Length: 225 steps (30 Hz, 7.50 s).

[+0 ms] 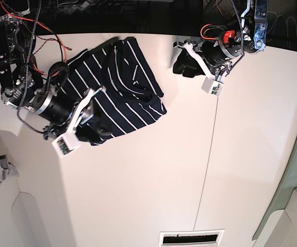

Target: Layout the t-shirt on the table in an organized manner, then fold the t-shirt properly

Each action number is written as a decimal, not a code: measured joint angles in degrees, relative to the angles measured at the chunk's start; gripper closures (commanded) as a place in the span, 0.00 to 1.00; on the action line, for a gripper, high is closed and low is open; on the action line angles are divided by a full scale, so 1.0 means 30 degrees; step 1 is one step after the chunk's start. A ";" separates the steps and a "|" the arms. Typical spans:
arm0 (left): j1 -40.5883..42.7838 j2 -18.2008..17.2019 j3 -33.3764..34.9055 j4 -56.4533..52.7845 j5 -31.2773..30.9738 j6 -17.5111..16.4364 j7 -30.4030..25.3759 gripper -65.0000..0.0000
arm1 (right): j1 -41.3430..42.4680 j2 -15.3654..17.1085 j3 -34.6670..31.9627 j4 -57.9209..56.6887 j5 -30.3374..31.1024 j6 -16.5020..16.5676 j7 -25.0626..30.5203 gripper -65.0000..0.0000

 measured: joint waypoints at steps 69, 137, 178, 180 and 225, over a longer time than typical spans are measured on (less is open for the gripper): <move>-0.3621 0.1690 0.1843 -0.0801 0.0240 -0.0641 0.1413 1.00 | 0.4845 -0.1792 0.0692 -1.3923 -0.1406 0.2397 0.1246 1.00; -1.0295 -0.0066 0.2397 -1.0783 0.2361 -0.1923 -0.1027 1.00 | 0.2645 -0.3759 0.3599 -1.3770 0.2739 0.2754 -0.1974 1.00; -0.8969 -0.0678 0.5676 -0.6470 -0.0240 -0.2004 -0.2127 1.00 | 0.2492 -0.3104 0.6739 -1.0732 0.4153 0.3038 -0.2812 1.00; -0.8269 -0.0539 0.5661 -0.6615 0.0299 -0.1996 -0.2681 1.00 | 0.3060 -0.3235 0.6572 -1.0724 0.4197 0.3031 -0.2710 1.00; -0.8145 0.0459 0.5617 -0.5071 0.0350 -0.2200 -0.1122 1.00 | 0.6200 -0.5442 -0.0321 -1.3413 -0.4379 0.2885 0.6215 1.00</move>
